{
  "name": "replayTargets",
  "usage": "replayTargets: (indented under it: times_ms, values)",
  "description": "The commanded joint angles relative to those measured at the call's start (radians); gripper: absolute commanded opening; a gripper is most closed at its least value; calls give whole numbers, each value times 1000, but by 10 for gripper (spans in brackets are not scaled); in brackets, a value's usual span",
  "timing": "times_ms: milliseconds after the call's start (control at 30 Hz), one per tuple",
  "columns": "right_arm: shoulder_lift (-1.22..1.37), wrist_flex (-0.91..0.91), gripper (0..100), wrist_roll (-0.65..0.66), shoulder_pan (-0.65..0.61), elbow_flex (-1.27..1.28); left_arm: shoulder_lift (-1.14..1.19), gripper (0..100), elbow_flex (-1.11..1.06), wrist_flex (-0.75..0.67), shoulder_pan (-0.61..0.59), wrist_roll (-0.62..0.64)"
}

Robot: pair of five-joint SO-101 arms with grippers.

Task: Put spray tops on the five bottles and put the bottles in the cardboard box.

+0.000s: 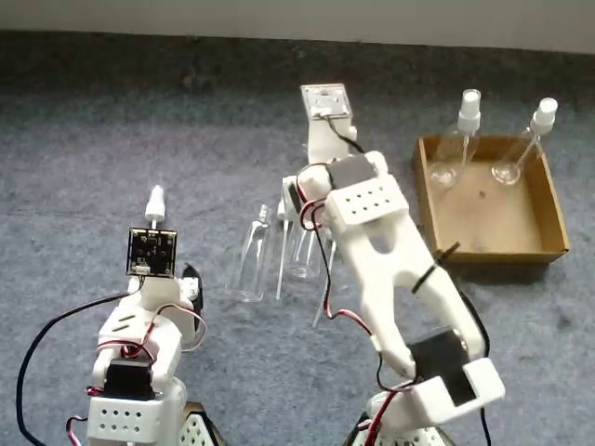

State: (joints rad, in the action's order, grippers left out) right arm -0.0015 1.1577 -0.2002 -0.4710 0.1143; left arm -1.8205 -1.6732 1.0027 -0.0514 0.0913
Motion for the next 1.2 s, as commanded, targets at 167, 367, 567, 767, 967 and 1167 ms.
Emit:
replayTargets:
  times_ms: [167,367,567,767,967,1167]
  values:
    - [206,4,310,-26,-10,-205,-10,7,-21,-20,12,-6]
    - [314,4,310,-75,-10,-291,-10,7,-21,-20,12,-6]
    - [397,7,310,-77,-8,-309,-10,7,-21,-20,12,-6]
    - [409,8,310,-143,-8,-306,-10,7,-21,-20,12,-6]
    - [409,8,211,-146,-8,-303,-10,7,-21,-20,12,-6]
    - [407,8,22,-141,-7,-306,-10,7,-21,-20,12,-6]
